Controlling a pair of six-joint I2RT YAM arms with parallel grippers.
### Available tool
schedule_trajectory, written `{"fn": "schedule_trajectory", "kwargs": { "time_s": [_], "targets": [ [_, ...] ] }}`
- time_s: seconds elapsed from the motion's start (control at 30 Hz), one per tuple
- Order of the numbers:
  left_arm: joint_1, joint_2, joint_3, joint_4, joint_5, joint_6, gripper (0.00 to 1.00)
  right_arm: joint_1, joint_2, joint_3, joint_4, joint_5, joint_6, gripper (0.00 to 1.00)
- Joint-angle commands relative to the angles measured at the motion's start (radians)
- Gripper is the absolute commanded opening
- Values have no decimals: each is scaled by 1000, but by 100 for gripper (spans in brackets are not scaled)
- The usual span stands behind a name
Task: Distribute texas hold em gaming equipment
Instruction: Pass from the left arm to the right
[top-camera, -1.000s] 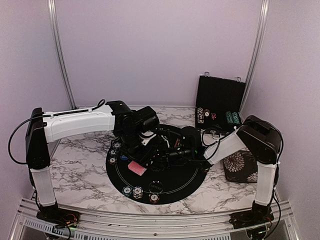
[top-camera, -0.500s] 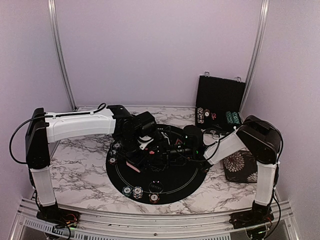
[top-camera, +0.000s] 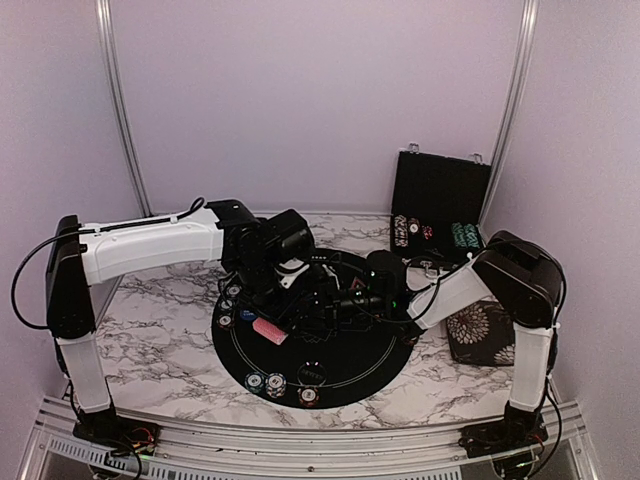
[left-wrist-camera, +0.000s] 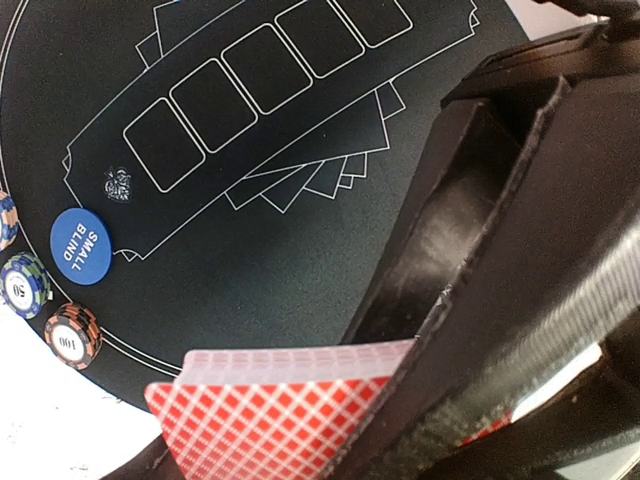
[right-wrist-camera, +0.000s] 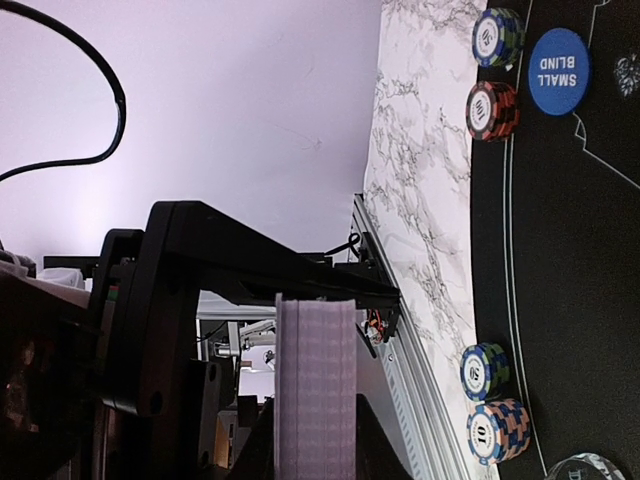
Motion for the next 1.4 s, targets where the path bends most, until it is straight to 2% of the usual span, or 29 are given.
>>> {"fn": "schedule_trajectory", "kwargs": {
  "time_s": [0.0, 0.33, 0.7, 0.83, 0.93, 1.03, 1.37],
  "targets": [
    [7, -44, -1, -3, 20, 15, 78, 5, 3, 23, 40, 5, -21, 0],
    [7, -61, -40, -3, 59, 45, 77, 6, -6, 26, 28, 16, -36, 0],
    [2, -64, -36, 0, 28, 70, 68, 8, -4, 22, 25, 34, -25, 0],
    [0, -67, -37, -1, 24, 83, 68, 10, -4, 23, 20, 42, -22, 0],
    [-6, -69, -36, 1, 22, 89, 73, 12, -1, 20, 17, 46, -17, 0],
    [-9, -67, -37, 0, 4, 92, 74, 12, -2, 19, 14, 47, -11, 0],
    [-19, -63, -36, 3, -41, 99, 67, 16, -4, 19, 7, 53, -5, 0]
  ]
}}
